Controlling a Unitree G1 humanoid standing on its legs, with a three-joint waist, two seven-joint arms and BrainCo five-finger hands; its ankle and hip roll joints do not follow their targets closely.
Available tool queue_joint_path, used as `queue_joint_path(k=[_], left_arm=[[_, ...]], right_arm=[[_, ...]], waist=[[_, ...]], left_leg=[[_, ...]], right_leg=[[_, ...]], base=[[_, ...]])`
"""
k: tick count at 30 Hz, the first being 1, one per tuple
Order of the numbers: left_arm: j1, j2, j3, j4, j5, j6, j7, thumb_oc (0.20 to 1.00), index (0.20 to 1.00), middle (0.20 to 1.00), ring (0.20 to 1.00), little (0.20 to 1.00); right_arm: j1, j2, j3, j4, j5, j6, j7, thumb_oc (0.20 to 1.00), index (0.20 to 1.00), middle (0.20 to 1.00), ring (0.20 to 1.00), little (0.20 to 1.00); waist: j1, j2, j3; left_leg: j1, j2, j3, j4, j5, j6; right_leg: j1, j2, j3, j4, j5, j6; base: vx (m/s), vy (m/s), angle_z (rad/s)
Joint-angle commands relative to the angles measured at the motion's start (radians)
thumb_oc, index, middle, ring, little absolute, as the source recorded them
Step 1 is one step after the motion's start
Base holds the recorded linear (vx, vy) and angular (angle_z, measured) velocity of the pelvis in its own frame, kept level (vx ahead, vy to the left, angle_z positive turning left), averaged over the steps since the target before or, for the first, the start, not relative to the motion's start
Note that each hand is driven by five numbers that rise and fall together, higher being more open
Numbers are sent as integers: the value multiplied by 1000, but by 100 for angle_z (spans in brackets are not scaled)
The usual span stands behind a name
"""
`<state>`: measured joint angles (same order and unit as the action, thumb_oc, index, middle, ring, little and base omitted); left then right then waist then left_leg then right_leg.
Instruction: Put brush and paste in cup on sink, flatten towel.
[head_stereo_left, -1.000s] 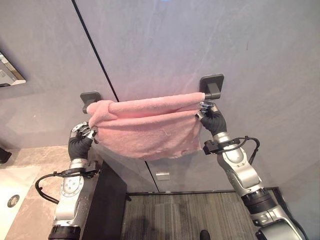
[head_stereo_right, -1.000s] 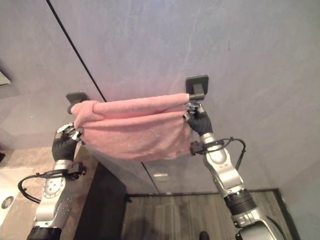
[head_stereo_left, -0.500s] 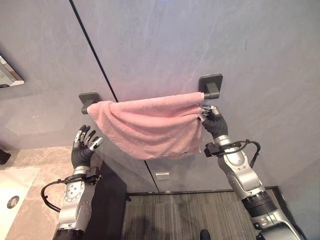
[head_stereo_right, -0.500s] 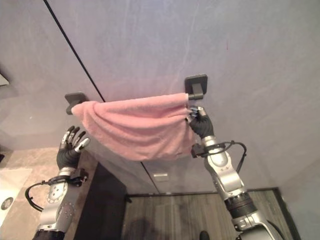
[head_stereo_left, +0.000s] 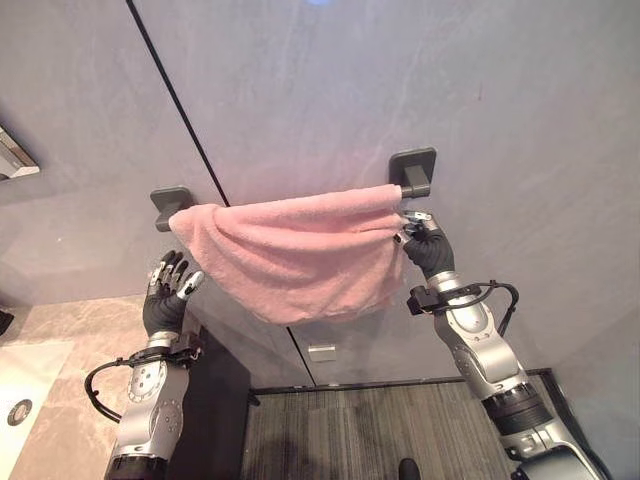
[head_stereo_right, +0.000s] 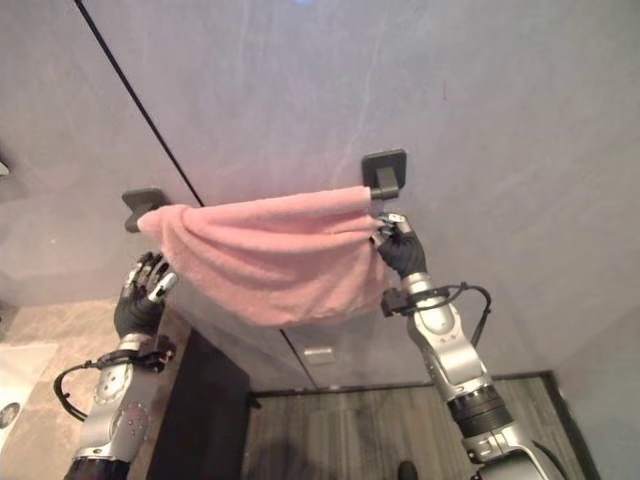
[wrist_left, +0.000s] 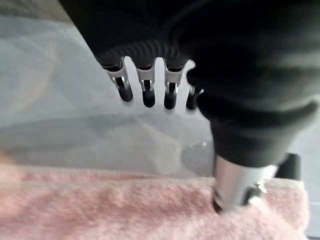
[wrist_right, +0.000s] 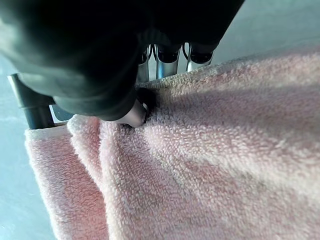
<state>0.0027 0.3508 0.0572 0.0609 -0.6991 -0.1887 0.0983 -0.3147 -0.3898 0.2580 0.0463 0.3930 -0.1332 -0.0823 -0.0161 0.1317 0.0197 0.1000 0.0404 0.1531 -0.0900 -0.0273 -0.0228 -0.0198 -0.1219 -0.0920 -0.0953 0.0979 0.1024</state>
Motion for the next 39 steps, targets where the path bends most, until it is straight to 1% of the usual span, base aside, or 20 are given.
queue_joint_path(k=[1, 2, 3, 4, 5, 8, 9, 11, 15, 17, 22, 25, 28, 31, 32, 33, 36, 37, 38, 39], left_arm=[[-73, 130, -26, 8, -21, -40, -32, 683, 683, 683, 683, 683], [-77, 133, -28, 0, -33, -39, -40, 561, 561, 561, 561, 561], [-84, 142, -33, -9, -41, -39, -52, 523, 523, 523, 523, 523], [-87, 145, -37, -12, -46, -40, -57, 514, 514, 514, 514, 514], [-90, 152, -35, -19, -52, -44, -62, 454, 454, 454, 454, 454], [-92, 154, -36, -31, -68, -46, -72, 404, 404, 404, 404, 404], [-93, 156, -36, -41, -70, -50, -75, 291, 291, 291, 291, 291], [-93, 157, -34, -50, -69, -55, -75, 206, 206, 206, 206, 206], [-81, 162, -15, -68, -57, -60, -71, 200, 200, 200, 200, 200], [-64, 186, 51, -117, -47, -84, -58, 200, 200, 200, 200, 200], [-32, 158, 92, -134, -44, -100, -38, 200, 200, 200, 200, 200], [10, 121, 89, -103, -21, -84, -17, 200, 200, 200, 200, 200], [42, 112, 120, -127, -30, -88, -30, 200, 200, 200, 200, 200], [54, 97, 108, -107, -15, -81, -26, 200, 200, 200, 200, 200], [55, 115, 96, -76, 69, -71, -9, 200, 200, 200, 200, 200], [58, 125, 86, -58, 109, -56, 2, 200, 200, 200, 200, 200], [64, 135, 79, -18, 131, -41, 10, 200, 200, 200, 200, 200], [64, 137, 84, -11, 140, -40, 14, 416, 416, 416, 416, 416], [64, 137, 84, -11, 140, -40, 14, 485, 485, 485, 485, 485], [68, 136, 86, -13, 144, -41, 5, 1000, 1000, 1000, 1000, 1000]], right_arm=[[-12, 44, -4, -20, 25, -57, 11, 200, 200, 200, 200, 200], [-12, 42, -6, -20, 24, -57, 13, 200, 200, 200, 200, 200], [-11, 41, -6, -17, 26, -56, 16, 200, 200, 200, 200, 200], [-10, 40, -5, -17, 27, -56, 18, 200, 200, 200, 200, 200], [-9, 38, -5, -16, 28, -56, 21, 200, 200, 200, 200, 200], [-7, 37, -4, -18, 31, -56, 28, 200, 200, 200, 200, 200], [-6, 35, -2, -17, 33, -56, 33, 200, 200, 200, 200, 200], [-5, 35, -1, -15, 35, -58, 34, 200, 200, 200, 200, 200], [-2, 32, -2, -15, 33, -57, 39, 200, 200, 200, 200, 200], [-4, 24, -18, -38, 38, -65, 43, 200, 200, 200, 200, 200], [-1, 27, -32, -59, 38, -78, 44, 200, 200, 200, 200, 200], [8, 31, -25, -50, 28, -67, 40, 200, 200, 200, 200, 200], [14, 28, -34, -64, 26, -66, 49, 200, 200, 200, 200, 200], [19, 28, -36, -54, 23, -69, 46, 200, 200, 200, 200, 200], [19, 32, -34, -41, 22, -68, 40, 200, 200, 200, 200, 200], [17, 39, -29, -36, 24, -65, 41, 200, 200, 200, 200, 200], [12, 42, -5, -19, 18, -51, 47, 200, 200, 200, 200, 200], [7, 42, -2, -17, 16, -47, 45, 200, 200, 200, 200, 200], [7, 42, -2, -17, 16, -47, 45, 200, 200, 200, 200, 200], [10, 40, -7, -17, 20, -48, 44, 200, 200, 200, 200, 200]], waist=[[-14, -76, -58], [-15, -76, -59], [-17, -76, -59], [-17, -76, -59], [-18, -76, -59], [-18, -75, -59], [-19, -75, -59], [-18, -74, -58], [-14, -73, -58], [-5, -73, -57], [1, -75, -55], [8, -74, -55], [13, -76, -56], [13, -76, -57], [14, -76, -57], [15, -75, -57], [15, -72, -60], [14, -72, -62], [14, -72, -62], [13, -72, -65]], left_leg=[[-65, -3, 12, 27, 34, -28], [-66, -3, 12, 27, 34, -28], [-67, -4, 12, 26, 33, -27], [-68, -4, 12, 26, 33, -27], [-68, -5, 12, 25, 32, -27], [-68, -6, 12, 26, 31, -26], [-67, -6, 12, 26, 30, -26], [-68, -7, 12, 28, 28, -26], [-68, -10, 11, 31, 26, -25], [-68, -11, 7, 36, 22, -25], [-70, -13, 4, 42, 17, -24], [-73, -15, 3, 48, 14, -23], [-74, -17, 0, 54, 10, -20], [-73, -17, -1, 56, 8, -20], [-72, -17, -1, 56, 8, -20], [-71, -17, -1, 56, 8, -20], [-68, -16, 2, 55, 8, -20], [-65, -16, 2, 53, 9, -20], [-65, -16, 2, 53, 9, -20], [-63, -16, 3, 48, 10, -20]], right_leg=[[61, -114, -18, 23, -37, 60], [59, -114, -17, 23, -37, 61], [56, -115, -14, 22, -36, 62], [55, -115, -12, 22, -35, 62], [54, -114, -10, 21, -35, 62], [52, -115, -9, 22, -36, 63], [52, -116, -8, 22, -36, 63], [52, -117, -7, 22, -35, 64], [55, -120, -7, 22, -36, 65], [61, -120, -12, 23, -40, 64], [61, -121, -14, 26, -44, 63], [64, -123, -17, 27, -45, 62], [69, -124, -21, 29, -49, 62], [71, -124, -22, 30, -50, 61], [72, -123, -22, 31, -50, 61], [73, -124, -22, 31, -50, 61], [74, -125, -24, 33, -50, 61], [76, -124, -23, 31, -51, 61], [76, -124, -23, 31, -51, 61], [75, -124, -22, 30, -51, 61]], base=[[0, 0, 0], [0, 0, 0], [0, 0, 0], [0, 0, 0], [0, 0, 0], [0, 0, 0], [0, 0, 0], [0, 0, 0], [0, 0, 0], [0, 0, 0], [0, 0, 0], [0, 0, 0], [0, 0, 0], [0, 0, 0], [0, 0, 0], [0, 0, 0], [0, 0, 0], [0, 0, 0], [0, 0, 0], [0, 0, 0]])
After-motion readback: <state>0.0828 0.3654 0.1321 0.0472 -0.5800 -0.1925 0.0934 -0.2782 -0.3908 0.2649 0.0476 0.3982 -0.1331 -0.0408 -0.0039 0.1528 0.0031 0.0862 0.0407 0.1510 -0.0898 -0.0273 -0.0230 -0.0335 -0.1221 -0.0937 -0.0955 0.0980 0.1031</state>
